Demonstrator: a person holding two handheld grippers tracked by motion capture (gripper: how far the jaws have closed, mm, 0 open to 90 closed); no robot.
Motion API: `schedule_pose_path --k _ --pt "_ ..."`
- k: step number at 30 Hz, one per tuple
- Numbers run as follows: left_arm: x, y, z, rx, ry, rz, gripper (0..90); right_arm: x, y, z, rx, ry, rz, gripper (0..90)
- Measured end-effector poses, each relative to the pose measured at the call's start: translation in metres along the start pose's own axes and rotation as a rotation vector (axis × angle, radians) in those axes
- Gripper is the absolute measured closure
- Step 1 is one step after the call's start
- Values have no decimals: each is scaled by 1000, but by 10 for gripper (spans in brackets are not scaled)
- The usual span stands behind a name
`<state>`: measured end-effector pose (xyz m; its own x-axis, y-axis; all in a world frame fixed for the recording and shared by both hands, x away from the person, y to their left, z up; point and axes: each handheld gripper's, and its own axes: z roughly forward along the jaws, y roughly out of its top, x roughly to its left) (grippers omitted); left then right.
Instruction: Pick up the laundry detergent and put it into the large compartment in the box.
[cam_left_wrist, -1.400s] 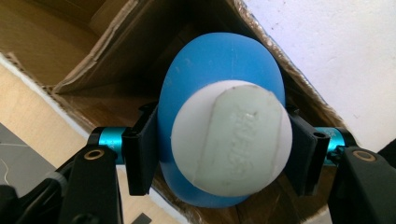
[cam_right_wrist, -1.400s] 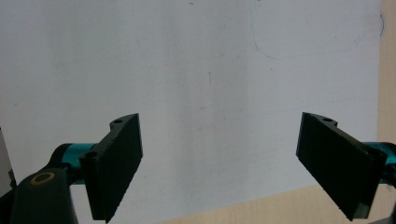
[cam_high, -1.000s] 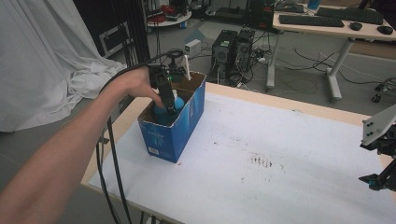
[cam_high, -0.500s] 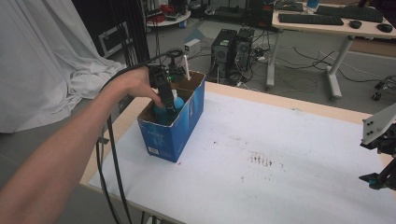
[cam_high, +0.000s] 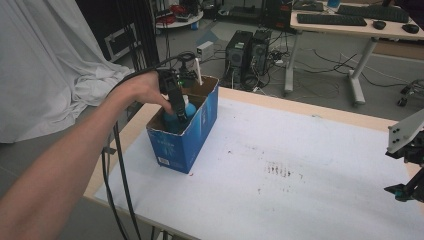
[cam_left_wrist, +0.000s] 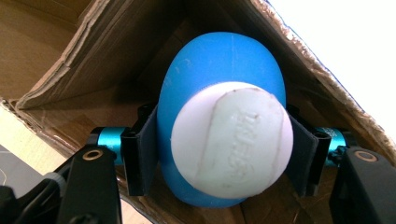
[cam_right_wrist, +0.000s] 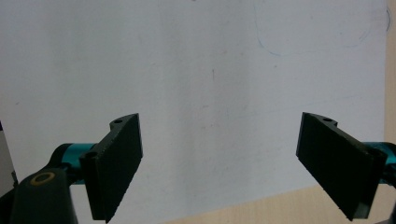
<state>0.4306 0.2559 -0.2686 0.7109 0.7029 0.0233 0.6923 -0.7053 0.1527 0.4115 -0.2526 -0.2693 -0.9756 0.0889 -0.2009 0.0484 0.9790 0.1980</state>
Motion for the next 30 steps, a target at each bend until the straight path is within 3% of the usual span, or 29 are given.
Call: schedule_pose_path --k 30 --pt "2 -2 -5 -5 -6 -23 291 3 1 -2 -5 2 5 137"
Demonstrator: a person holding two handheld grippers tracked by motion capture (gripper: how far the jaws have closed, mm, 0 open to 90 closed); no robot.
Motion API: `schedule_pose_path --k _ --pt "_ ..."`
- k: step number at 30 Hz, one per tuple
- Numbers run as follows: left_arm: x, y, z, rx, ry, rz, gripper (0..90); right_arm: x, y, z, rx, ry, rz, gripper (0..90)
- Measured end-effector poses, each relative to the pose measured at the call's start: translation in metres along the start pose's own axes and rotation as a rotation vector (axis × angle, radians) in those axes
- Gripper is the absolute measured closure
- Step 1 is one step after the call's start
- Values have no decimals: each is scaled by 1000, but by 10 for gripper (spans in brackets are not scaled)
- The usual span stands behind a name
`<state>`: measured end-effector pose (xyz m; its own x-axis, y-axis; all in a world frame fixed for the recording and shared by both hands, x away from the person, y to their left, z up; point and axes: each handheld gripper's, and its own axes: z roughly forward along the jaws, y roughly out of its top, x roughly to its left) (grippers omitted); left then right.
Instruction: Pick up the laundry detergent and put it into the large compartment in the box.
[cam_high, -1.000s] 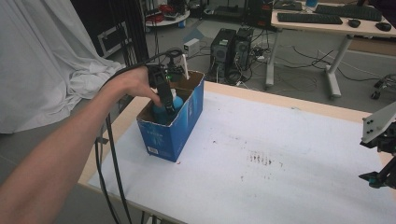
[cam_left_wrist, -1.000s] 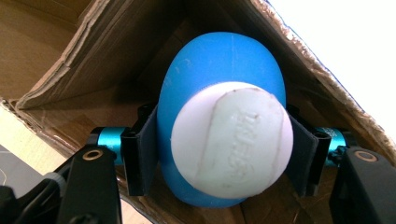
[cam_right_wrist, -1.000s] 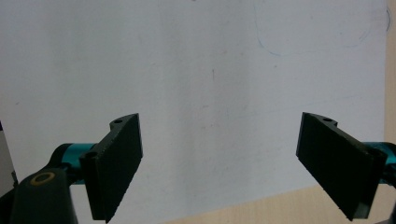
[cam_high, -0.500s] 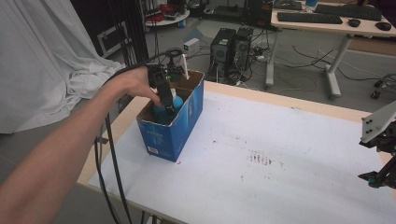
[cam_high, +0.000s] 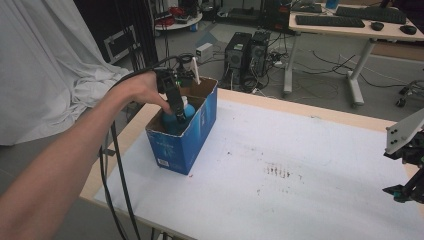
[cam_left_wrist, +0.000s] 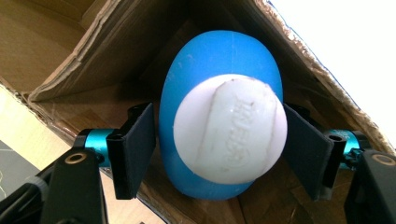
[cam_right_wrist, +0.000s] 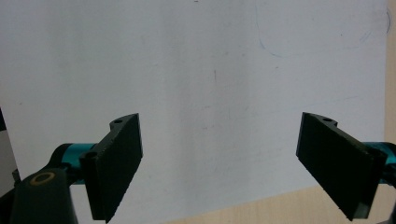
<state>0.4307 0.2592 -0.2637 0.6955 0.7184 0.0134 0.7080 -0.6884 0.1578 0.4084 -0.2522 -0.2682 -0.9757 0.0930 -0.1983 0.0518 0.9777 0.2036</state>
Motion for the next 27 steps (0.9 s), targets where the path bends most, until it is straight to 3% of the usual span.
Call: schedule_pose_path --k 6,18,27 --pt "-2 1 -5 -4 6 10 281 0 -1 -2 3 -3 -2 137" --pt "-7 9 -31 -26 47 19 271 1 -2 -3 0 -3 4 137" --pt "-16 17 -47 -35 67 53 271 1 -1 -2 -2 -4 -4 137"
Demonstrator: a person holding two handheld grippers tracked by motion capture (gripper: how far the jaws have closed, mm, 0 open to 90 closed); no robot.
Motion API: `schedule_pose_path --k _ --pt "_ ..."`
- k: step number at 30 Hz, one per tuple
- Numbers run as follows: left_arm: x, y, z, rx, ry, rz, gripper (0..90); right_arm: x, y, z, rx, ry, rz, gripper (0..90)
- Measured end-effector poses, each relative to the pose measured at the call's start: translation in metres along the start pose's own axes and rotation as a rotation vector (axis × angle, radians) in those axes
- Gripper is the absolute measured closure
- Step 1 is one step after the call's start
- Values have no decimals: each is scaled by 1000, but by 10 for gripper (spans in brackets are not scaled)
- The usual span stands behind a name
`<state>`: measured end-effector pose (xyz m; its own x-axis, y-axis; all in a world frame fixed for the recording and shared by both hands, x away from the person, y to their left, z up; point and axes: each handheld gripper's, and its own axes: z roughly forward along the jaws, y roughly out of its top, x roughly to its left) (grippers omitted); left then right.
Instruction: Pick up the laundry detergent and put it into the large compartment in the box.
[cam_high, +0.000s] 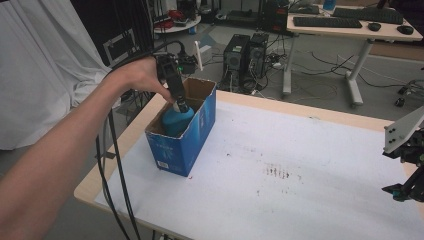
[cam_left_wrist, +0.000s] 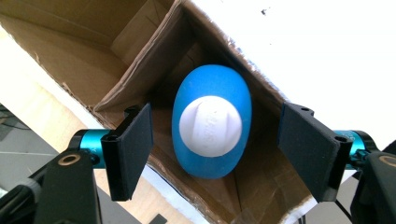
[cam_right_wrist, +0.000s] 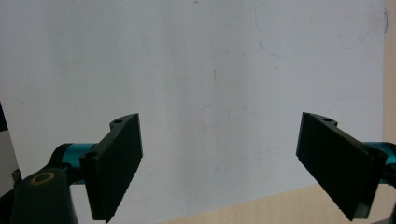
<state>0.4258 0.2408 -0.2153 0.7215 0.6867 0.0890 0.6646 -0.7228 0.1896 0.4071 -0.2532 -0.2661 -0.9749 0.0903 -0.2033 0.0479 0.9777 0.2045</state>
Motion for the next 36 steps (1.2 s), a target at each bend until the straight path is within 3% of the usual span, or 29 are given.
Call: schedule_pose_path --k 9,19,28,36 --pt "-24 21 -14 -20 8 90 270 0 2 0 1 -1 1 137" --pt "-62 53 -30 -55 -15 222 270 0 3 0 1 -3 -1 137" --pt "-99 74 -21 -50 -30 333 233 2 4 -1 4 -3 -1 137" --pt "-128 87 1 -34 -63 414 204 2 5 -1 5 -6 -4 137"
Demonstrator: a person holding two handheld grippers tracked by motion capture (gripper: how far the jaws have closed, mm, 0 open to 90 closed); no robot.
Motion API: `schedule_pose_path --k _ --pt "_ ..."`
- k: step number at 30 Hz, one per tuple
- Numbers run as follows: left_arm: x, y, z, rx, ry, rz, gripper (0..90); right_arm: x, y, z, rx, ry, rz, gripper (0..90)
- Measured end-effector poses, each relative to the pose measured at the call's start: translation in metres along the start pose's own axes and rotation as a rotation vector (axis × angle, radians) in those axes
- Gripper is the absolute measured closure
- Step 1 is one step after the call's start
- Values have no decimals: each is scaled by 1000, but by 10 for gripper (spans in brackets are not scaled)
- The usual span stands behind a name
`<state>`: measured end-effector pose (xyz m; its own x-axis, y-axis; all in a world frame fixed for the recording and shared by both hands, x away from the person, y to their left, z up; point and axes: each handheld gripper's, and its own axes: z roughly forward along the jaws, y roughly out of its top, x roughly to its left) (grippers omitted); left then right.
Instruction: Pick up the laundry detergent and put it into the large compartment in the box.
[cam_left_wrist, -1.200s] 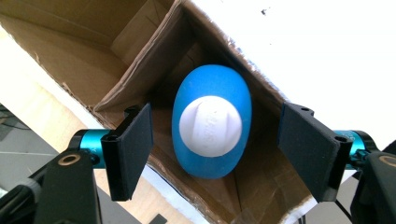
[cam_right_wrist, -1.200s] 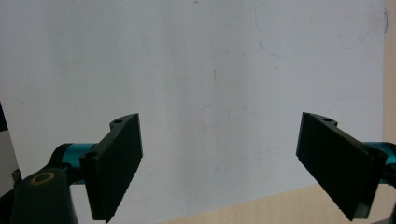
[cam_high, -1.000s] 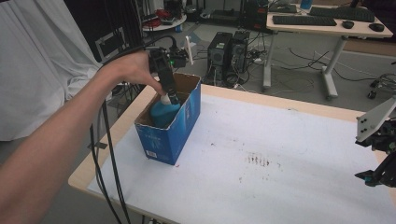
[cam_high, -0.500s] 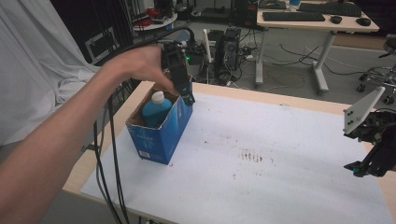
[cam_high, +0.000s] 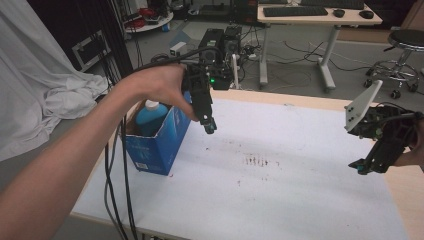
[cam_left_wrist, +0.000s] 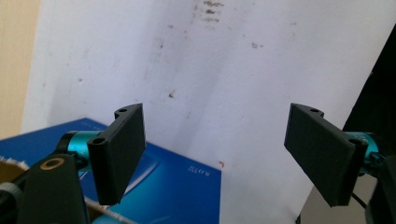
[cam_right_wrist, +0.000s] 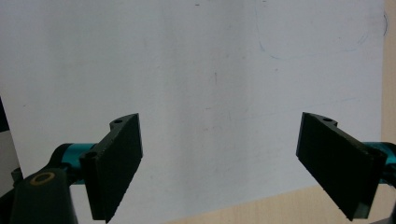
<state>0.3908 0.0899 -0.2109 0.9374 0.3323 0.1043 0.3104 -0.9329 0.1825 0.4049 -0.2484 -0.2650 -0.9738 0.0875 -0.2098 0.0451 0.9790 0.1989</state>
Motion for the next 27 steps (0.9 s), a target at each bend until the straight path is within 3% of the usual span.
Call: schedule_pose_path --k 13,27 --pt "-18 14 46 22 -42 47 202 2 4 -1 13 -2 -6 137" --pt "-28 21 74 54 -57 76 201 3 12 4 23 -7 -14 137"
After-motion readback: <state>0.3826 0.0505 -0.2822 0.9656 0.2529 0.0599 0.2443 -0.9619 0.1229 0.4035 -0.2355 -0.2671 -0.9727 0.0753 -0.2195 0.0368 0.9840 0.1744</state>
